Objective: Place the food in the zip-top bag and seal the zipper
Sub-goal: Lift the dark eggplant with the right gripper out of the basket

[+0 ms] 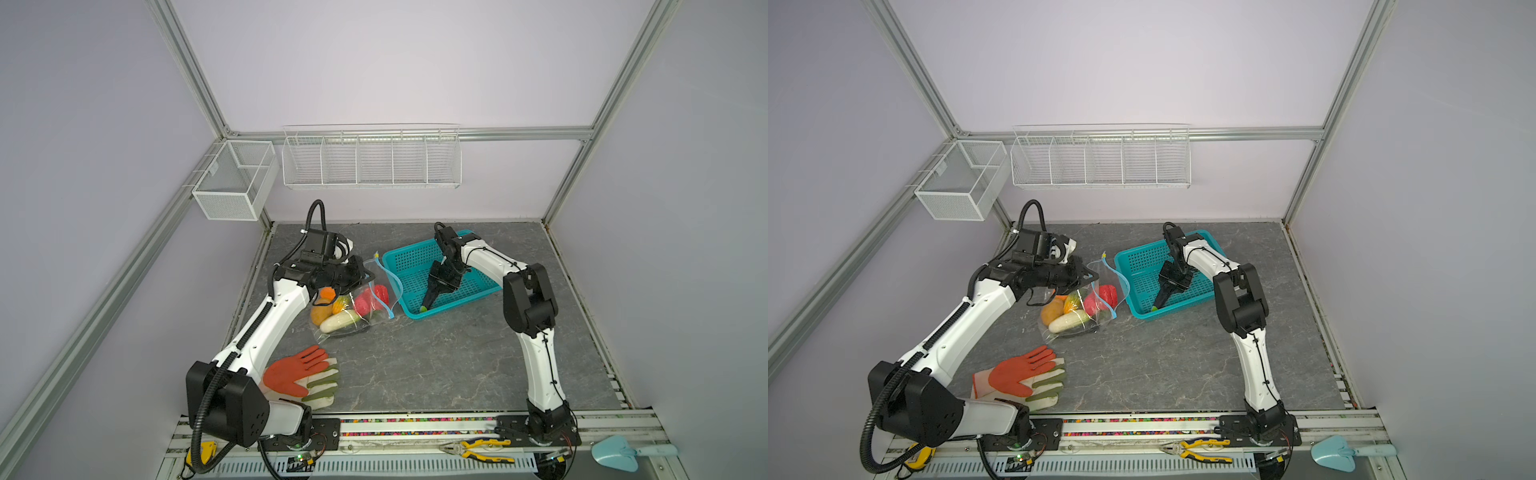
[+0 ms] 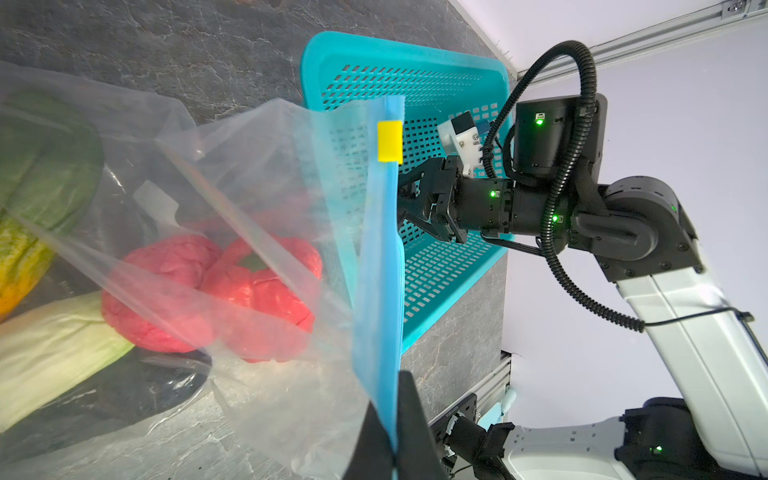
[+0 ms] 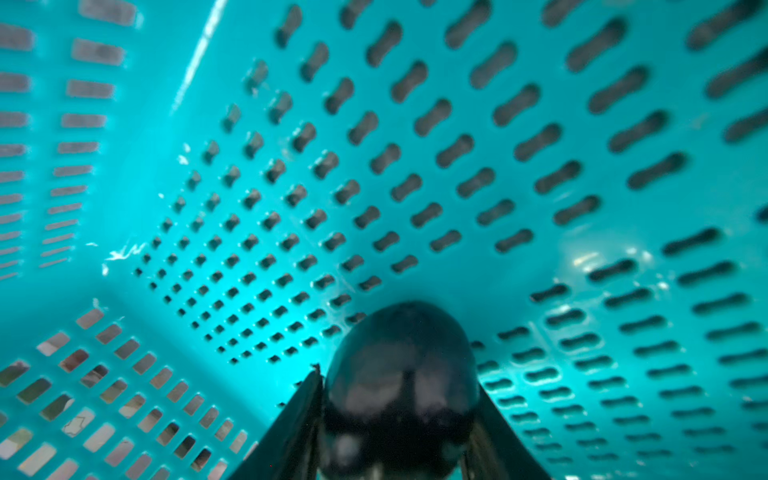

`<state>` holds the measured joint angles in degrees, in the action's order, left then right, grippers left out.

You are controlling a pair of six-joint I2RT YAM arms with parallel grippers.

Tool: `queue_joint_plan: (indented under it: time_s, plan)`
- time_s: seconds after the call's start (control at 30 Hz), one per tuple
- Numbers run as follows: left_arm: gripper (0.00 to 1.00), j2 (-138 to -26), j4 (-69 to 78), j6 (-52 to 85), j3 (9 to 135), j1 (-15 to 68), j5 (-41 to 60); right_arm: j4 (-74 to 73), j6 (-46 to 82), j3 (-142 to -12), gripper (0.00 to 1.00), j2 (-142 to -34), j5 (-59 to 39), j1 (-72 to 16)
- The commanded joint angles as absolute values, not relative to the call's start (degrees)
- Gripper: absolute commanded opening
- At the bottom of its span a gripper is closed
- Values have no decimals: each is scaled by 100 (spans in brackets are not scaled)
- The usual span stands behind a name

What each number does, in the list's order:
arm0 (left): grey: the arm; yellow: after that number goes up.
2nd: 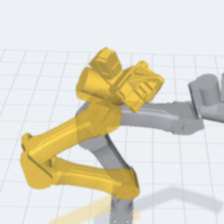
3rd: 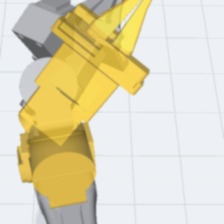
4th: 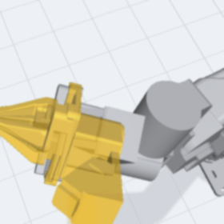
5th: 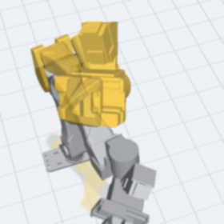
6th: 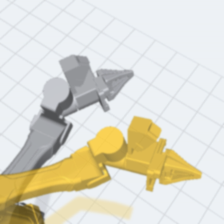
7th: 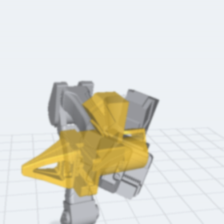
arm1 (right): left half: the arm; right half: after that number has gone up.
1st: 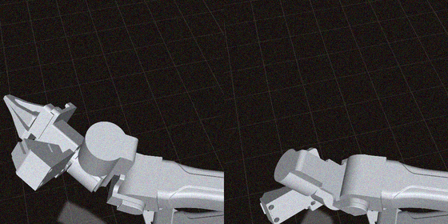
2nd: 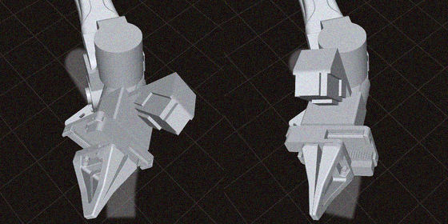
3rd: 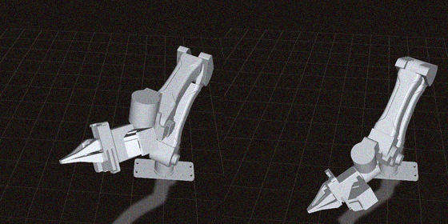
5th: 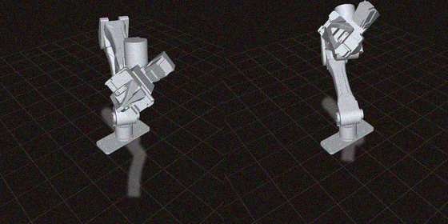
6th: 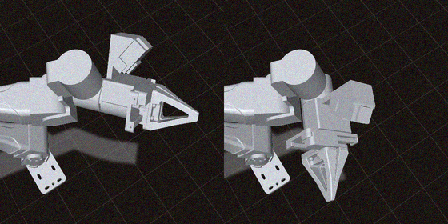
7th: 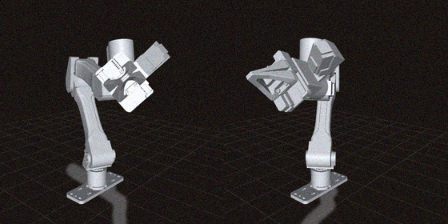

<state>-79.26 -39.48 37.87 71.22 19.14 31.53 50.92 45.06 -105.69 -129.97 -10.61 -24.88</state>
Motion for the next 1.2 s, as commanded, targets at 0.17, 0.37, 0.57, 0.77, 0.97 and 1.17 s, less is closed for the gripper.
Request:
queue_joint_plan:
  time_s: [0.17, 0.37, 0.57, 0.77, 0.97, 1.17]
  plan:
    - [0, -7811, -3966, 3697, 7091, 1891, 3129, 5019, 4479, -10460, 47, -13053, -1134, -2425]
    - [0, -7849, -3946, 3698, 7083, 1892, 3136, 4885, 4477, -10343, 47, -12801, -1195, -2297]
    - [0, -7838, -3902, 3720, 7090, 1896, 3144, 4808, 4372, -10327, 47, -12485, -918, -2186]
    - [0, -7834, -3889, 3734, 7093, 1892, 3137, 4766, 4289, -10363, 47, -12336, -750, -2149]
    - [0, -7840, -3872, 3758, 7102, 1894, 3142, 4665, 4201, -10355, 47, -12158, -593, -2150]
    - [0, -7879, -3877, 3760, 7081, 1892, 3111, 4436, 4178, -10185, 47, -11830, -406, -2162]
